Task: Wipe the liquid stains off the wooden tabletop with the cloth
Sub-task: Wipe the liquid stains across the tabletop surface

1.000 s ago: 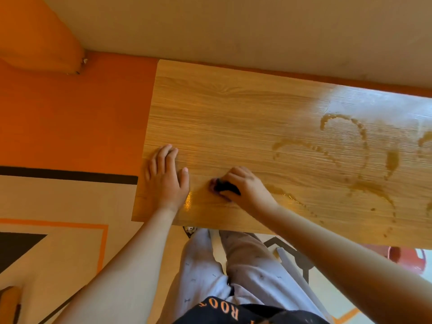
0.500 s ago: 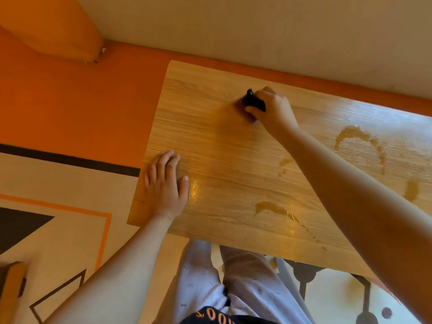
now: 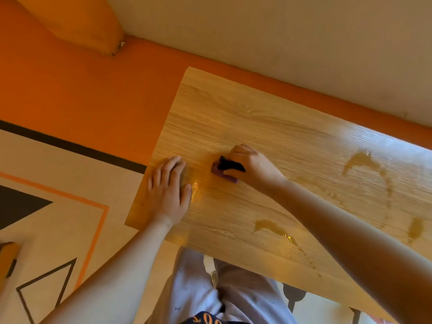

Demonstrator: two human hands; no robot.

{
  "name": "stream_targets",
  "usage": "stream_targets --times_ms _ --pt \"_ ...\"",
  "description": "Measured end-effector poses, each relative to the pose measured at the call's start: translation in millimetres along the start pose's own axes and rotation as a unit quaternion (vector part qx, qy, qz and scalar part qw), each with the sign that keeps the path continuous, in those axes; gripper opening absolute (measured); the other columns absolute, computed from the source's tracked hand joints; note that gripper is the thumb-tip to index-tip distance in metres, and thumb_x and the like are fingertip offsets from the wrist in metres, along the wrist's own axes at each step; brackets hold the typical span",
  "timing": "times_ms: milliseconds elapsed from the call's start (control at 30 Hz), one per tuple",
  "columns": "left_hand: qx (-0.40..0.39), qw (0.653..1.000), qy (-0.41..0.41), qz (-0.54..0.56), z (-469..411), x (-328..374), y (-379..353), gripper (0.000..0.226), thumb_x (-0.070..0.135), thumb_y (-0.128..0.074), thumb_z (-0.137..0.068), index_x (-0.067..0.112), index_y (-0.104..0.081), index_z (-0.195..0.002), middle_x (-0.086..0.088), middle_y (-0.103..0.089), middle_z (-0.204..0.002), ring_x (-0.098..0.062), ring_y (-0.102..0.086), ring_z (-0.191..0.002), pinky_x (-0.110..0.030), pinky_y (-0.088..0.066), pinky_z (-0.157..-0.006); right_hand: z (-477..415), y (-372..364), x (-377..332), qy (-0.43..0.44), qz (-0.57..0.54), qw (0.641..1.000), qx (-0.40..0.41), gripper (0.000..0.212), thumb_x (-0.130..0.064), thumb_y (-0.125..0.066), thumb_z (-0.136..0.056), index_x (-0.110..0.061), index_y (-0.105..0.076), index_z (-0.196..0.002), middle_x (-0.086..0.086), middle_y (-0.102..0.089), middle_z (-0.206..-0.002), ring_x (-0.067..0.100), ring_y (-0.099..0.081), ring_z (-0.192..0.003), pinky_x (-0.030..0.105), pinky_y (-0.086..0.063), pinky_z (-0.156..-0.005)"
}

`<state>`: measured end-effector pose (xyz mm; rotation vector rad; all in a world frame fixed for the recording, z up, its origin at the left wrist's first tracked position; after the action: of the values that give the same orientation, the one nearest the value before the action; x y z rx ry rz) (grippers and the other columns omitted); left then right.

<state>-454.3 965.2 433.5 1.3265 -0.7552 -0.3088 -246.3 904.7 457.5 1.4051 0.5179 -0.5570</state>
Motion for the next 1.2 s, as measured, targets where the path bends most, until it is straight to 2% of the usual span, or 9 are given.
stream_targets --times_ms 233,433,533,633,733,833,933,1067,1200 --pt "0.004 1.0 0.0 -0.007 -1 0 0 0.051 0.039 -0.042 -0.09 0.013 -0.051 -0.133 -0.006 -0.045 -0.144 -0.029 -0.04 -0.132 -0.045 -0.03 -0.105 -62 89 82 -0.18 0.034 0.969 0.164 0.029 -0.022 -0.063 -0.087 -0.01 -0.063 -0.114 0.009 -0.059 -0.111 0.024 -0.053 -0.105 0.029 -0.042 -0.086" --pt "0.003 1.0 0.003 -0.008 0 0 1 0.052 0.04 -0.04 -0.09 0.013 -0.051 -0.133 -0.006 -0.045 -0.144 -0.028 -0.04 -0.132 -0.045 -0.031 -0.104 -31 119 131 -0.363 -0.008 0.883 0.297 0.03 -0.029 -0.062 -0.085 -0.011 -0.066 -0.108 0.005 -0.064 -0.105 0.023 -0.059 -0.098 0.035 -0.051 -0.08" --pt "0.004 1.0 0.005 -0.006 -1 1 1 0.052 0.039 -0.04 -0.09 0.013 -0.051 -0.133 -0.005 -0.045 -0.144 -0.028 -0.039 -0.132 -0.045 -0.031 -0.103 10 117 133 -0.417 -0.008 0.838 0.353 0.023 -0.029 -0.062 -0.086 -0.011 -0.064 -0.099 0.004 -0.063 -0.099 0.021 -0.059 -0.09 0.031 -0.049 -0.07" --pt "0.001 1.0 0.007 0.0 -1 0 2 0.052 0.039 -0.041 -0.09 0.013 -0.051 -0.133 -0.005 -0.045 -0.144 -0.028 -0.039 -0.133 -0.045 -0.03 -0.104 24 110 121 -0.446 -0.01 0.806 0.389 0.02 -0.027 -0.062 -0.087 -0.01 -0.061 -0.099 -0.002 -0.055 -0.097 0.018 -0.055 -0.088 0.029 -0.046 -0.074" --pt "0.001 1.0 0.006 0.0 0 0 2 0.052 0.04 -0.039 -0.09 0.013 -0.051 -0.133 -0.005 -0.045 -0.144 -0.028 -0.039 -0.132 -0.045 -0.03 -0.104 -5 93 95 -0.415 -0.005 0.831 0.372 0.024 -0.024 -0.062 -0.087 -0.01 -0.062 -0.107 -0.001 -0.054 -0.101 0.014 -0.05 -0.089 0.024 -0.041 -0.076" --pt "0.007 1.0 0.001 -0.002 -1 1 3 0.051 0.04 -0.039 -0.091 0.012 -0.052 -0.132 -0.006 -0.046 -0.143 -0.028 -0.04 -0.131 -0.045 -0.031 -0.103 -47 66 58 -0.325 -0.036 0.888 0.323 0.018 -0.022 -0.061 -0.087 -0.009 -0.062 -0.101 0.0 -0.055 -0.099 0.016 -0.05 -0.09 0.026 -0.04 -0.074" --pt "0.008 1.0 0.003 -0.004 0 1 3 0.051 0.039 -0.039 -0.091 0.012 -0.052 -0.132 -0.006 -0.046 -0.144 -0.029 -0.04 -0.131 -0.045 -0.031 -0.104 -63 51 43 -0.293 -0.043 0.911 0.288 0.016 -0.02 -0.06 -0.088 -0.007 -0.062 -0.096 0.001 -0.053 -0.095 0.018 -0.048 -0.089 0.028 -0.04 -0.069" --pt "-0.003 1.0 0.005 -0.009 0 0 1 0.052 0.039 -0.039 -0.09 0.012 -0.049 -0.134 -0.006 -0.044 -0.145 -0.03 -0.039 -0.133 -0.046 -0.029 -0.105 -31 68 68 -0.326 -0.041 0.889 0.32 0.019 -0.022 -0.061 -0.088 -0.007 -0.062 -0.099 0.005 -0.056 -0.099 0.02 -0.05 -0.091 0.027 -0.036 -0.068" --pt "-0.005 1.0 0.006 -0.012 1 1 1 0.053 0.038 -0.041 -0.089 0.012 -0.049 -0.134 -0.006 -0.044 -0.145 -0.031 -0.039 -0.132 -0.048 -0.03 -0.104 38 105 115 -0.408 -0.006 0.836 0.366 0.025 -0.025 -0.061 -0.089 -0.006 -0.06 -0.105 0.008 -0.057 -0.104 0.021 -0.051 -0.092 0.025 -0.036 -0.071"
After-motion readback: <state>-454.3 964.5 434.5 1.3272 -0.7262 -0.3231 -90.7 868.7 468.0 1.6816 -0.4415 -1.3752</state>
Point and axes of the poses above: each hand's wrist, its own z-axis away from the middle knuckle, its own y-axis out of the back of the hand, x = y × z, the point moved 5 cm from there along -z, towards the middle knuckle
